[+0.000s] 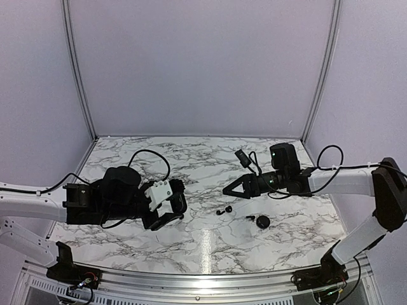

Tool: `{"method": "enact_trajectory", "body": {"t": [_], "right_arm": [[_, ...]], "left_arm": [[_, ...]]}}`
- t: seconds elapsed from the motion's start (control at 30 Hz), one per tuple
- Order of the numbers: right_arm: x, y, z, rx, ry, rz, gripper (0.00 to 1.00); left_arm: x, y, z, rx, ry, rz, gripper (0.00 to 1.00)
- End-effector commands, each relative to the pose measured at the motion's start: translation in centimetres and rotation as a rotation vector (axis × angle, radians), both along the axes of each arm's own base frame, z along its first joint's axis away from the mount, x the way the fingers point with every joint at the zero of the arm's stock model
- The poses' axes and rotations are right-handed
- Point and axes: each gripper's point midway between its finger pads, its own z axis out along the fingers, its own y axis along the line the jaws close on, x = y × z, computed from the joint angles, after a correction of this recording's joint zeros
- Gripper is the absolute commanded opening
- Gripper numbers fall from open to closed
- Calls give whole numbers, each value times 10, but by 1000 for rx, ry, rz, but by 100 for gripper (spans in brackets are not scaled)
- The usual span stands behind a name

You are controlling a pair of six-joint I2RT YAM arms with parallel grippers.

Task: Insert the wireless bluetooth earbuds into the charging case
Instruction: Pass from the left arm to the right

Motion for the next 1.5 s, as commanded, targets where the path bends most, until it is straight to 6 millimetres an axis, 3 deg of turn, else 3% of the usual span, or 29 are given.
{"method": "enact_trajectory", "body": {"t": [0.0, 0.2, 0.43, 0.8, 1.13, 1.47], "right_arm": [[-30, 26, 16, 46, 90, 135, 84], [-56, 49, 31, 46, 106, 240, 83], [-80, 74, 21, 15, 153, 328, 81], [-107, 97, 12, 14, 232, 437, 74], [-112, 107, 11, 21, 252, 471, 54], [-116, 107, 2, 10, 278, 480, 41]], "left_arm": [[-16, -11, 24, -16, -117, -119, 61], [-27, -16, 20, 40, -150, -168, 61], [-32, -20, 1, 131, -165, -189, 60], [-38, -25, -4, 177, -191, -231, 61], [-45, -32, -15, 215, -201, -278, 61], [-50, -38, -21, 232, -199, -305, 61]]}}
